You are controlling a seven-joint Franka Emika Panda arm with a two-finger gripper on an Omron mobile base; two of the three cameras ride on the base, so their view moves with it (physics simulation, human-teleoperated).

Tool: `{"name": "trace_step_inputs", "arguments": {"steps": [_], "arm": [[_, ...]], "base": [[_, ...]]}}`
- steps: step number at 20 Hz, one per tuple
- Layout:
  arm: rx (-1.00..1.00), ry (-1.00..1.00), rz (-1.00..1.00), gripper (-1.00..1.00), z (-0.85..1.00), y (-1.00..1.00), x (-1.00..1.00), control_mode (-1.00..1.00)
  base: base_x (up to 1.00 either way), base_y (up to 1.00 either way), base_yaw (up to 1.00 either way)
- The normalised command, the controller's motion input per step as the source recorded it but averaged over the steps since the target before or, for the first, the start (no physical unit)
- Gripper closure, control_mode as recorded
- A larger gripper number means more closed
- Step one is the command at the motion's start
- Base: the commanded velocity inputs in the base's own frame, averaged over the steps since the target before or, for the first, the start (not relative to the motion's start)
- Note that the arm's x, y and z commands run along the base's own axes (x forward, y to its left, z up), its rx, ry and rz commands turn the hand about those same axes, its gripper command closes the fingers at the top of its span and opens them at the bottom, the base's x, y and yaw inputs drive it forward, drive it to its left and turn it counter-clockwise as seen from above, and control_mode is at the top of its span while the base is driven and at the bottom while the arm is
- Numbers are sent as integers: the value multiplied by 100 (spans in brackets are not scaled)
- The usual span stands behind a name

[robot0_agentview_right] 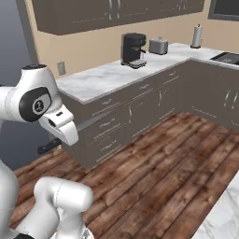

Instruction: Move the cutting board and knife to the sink. Then move spray from the shelves to the counter.

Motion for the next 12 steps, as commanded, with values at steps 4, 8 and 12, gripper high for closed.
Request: {"name": "trace_step_inputs", "arguments": {"steps": [4,8,12], "arm": [[0,0,0,100,0,0,0,100],[0,0,0,100,0,0,0,100],[0,0,0,100,0,0,0,100]], "base": [[100,0,-44],[100,-9,-43],[100,-6,-43]]}}
